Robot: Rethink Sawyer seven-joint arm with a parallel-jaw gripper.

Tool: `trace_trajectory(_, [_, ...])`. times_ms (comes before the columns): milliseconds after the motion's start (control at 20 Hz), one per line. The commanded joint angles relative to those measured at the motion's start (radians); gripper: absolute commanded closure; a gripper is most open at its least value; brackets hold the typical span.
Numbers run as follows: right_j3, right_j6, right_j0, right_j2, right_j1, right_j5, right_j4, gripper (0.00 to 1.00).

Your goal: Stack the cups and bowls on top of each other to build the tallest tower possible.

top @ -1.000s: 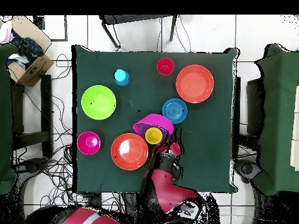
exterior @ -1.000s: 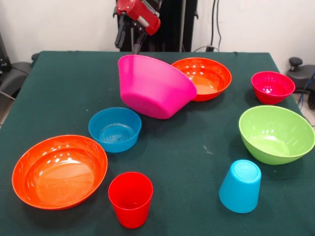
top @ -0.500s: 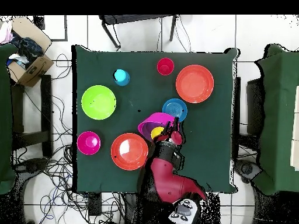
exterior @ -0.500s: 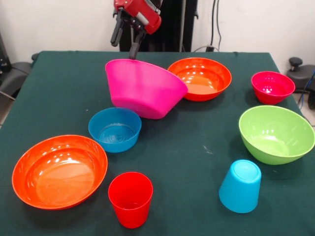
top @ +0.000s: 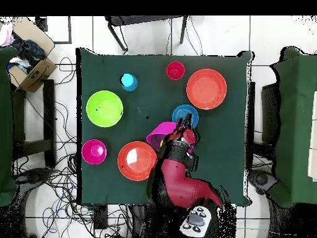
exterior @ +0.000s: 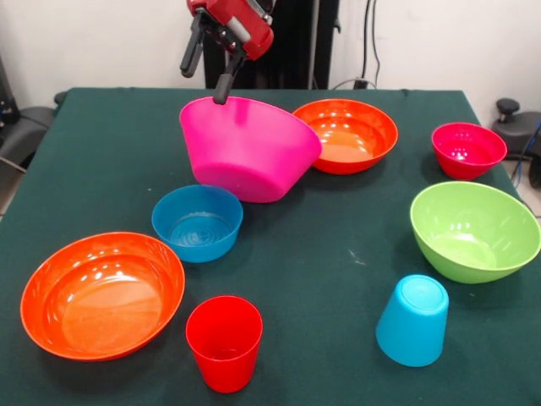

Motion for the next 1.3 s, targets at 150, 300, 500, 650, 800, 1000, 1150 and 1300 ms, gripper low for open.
trace_trajectory(150, [-0.062,0.179,0.008,0.092,0.000,0.195,0.005,0.00])
trace_trajectory(300, [-0.043,0.174,0.005,0.096,-0.033,0.250,-0.039,0.00])
trace_trajectory(500, [-0.019,0.188,-0.025,0.128,-0.064,0.268,-0.155,0.00])
trace_trajectory(650, [-0.005,0.197,-0.040,0.143,-0.080,0.264,-0.228,0.00])
trace_trajectory(800, [0.004,0.201,-0.045,0.151,-0.085,0.270,-0.279,0.00])
trace_trajectory(1000, [0.007,0.205,-0.036,0.147,-0.085,0.271,-0.306,0.00])
trace_trajectory(1150, [0.003,0.201,-0.027,0.139,-0.080,0.270,-0.313,0.00])
trace_trajectory(1300, [-0.009,0.186,-0.015,0.128,-0.064,0.256,-0.315,0.00])
